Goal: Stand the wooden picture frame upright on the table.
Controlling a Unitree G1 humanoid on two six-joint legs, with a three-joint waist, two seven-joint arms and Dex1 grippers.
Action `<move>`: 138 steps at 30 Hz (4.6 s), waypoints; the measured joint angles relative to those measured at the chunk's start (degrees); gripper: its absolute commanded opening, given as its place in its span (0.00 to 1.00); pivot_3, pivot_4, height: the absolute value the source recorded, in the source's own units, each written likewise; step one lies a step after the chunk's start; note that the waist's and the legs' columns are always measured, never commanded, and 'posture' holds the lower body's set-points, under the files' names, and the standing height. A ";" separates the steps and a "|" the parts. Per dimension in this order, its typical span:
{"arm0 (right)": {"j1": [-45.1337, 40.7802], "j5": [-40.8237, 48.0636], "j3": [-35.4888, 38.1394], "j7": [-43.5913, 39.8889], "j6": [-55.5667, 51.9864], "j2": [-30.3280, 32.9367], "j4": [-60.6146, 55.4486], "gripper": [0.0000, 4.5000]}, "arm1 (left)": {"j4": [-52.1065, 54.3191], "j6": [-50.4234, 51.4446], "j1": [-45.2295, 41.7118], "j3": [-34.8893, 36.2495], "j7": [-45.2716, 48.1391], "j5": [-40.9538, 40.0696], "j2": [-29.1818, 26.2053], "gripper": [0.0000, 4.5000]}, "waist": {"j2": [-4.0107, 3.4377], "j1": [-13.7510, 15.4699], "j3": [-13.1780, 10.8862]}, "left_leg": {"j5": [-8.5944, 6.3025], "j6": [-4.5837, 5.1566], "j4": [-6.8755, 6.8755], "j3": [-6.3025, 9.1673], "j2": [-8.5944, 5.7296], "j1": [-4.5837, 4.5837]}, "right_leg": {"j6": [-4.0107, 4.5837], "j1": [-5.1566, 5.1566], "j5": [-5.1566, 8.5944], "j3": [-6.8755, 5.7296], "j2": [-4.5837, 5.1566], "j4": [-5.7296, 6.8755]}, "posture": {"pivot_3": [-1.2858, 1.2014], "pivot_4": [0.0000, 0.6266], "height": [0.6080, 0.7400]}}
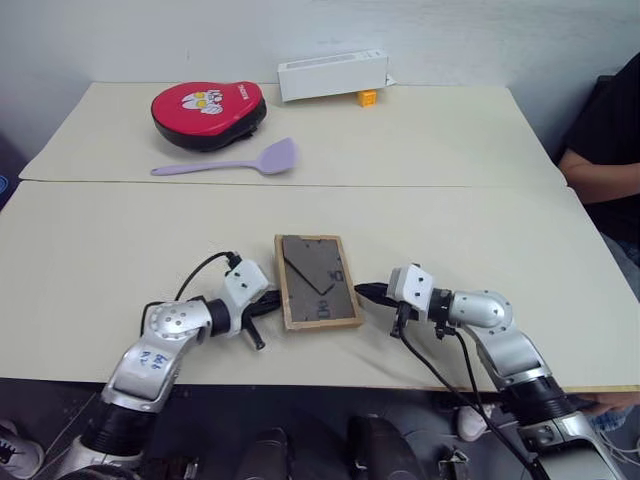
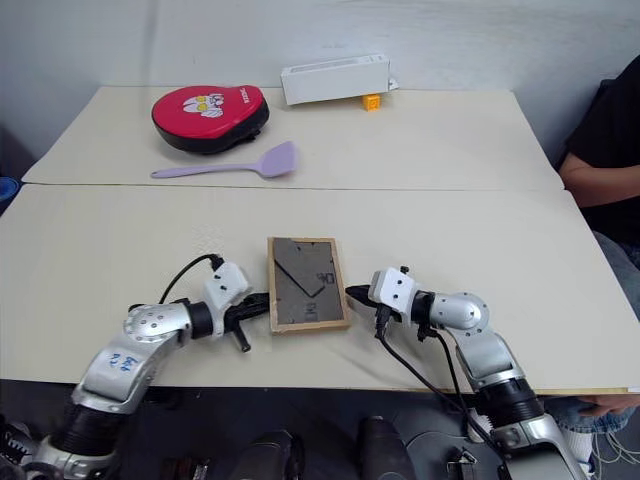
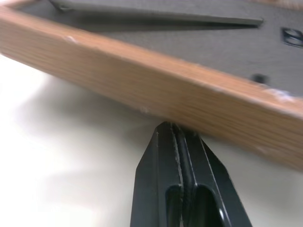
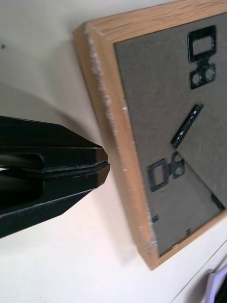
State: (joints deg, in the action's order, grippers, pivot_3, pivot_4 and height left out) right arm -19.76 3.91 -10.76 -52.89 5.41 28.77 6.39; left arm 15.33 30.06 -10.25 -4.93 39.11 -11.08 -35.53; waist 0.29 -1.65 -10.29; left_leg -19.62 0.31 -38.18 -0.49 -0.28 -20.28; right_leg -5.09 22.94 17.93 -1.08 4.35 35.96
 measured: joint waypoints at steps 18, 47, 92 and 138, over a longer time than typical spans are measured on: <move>2.20 0.22 -0.76 -0.37 -7.79 0.47 -8.76 0.00 | -3.15 5.98 -2.69 3.51 -0.15 -4.82 4.19 0.01 | 0.00 1.02 0.00 | 0.01 0.03 -0.04 0.03 -0.05 -0.04 | 0.01 0.00 0.01 -0.03 0.05 0.01 | 0.52 0.24 1.00; 2.42 0.38 -3.33 -6.21 -4.11 5.14 -10.09 0.00 | -25.51 62.09 -17.55 16.59 -5.90 -50.34 -5.10 0.93 | 0.10 1.45 -0.02 | 0.07 -0.05 -0.03 0.17 -0.10 -0.17 | 0.09 0.21 0.05 -0.07 0.07 0.14 | 0.52 0.24 1.00; -15.93 26.67 -3.10 -4.93 -39.12 -4.78 -15.60 0.79 | -6.70 14.80 -4.57 4.53 6.92 -35.96 -3.27 0.28 | 0.04 1.79 0.04 | 0.26 -0.12 0.02 0.29 -0.11 -0.50 | 0.20 0.50 0.05 -0.15 0.16 0.11 | 0.52 0.24 1.00; -8.24 13.56 7.60 -17.25 9.32 2.30 -3.27 0.79 | -21.22 61.48 -15.82 16.11 -5.05 -65.48 -5.51 0.28 | 0.16 0.79 -0.02 | 0.31 -0.13 -0.02 0.31 -0.17 -0.82 | 0.04 0.78 -0.04 -0.13 0.05 0.14 | 0.52 0.24 1.00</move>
State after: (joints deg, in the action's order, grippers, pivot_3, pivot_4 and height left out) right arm -28.00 17.47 -3.16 -70.14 14.74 31.06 3.11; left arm -5.89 91.54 -26.07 11.19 34.06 -76.56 -41.04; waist 0.45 -0.86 -10.31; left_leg -19.31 0.18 -38.21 -0.18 -0.45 -21.09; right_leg -5.05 23.72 17.89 -1.21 4.40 36.11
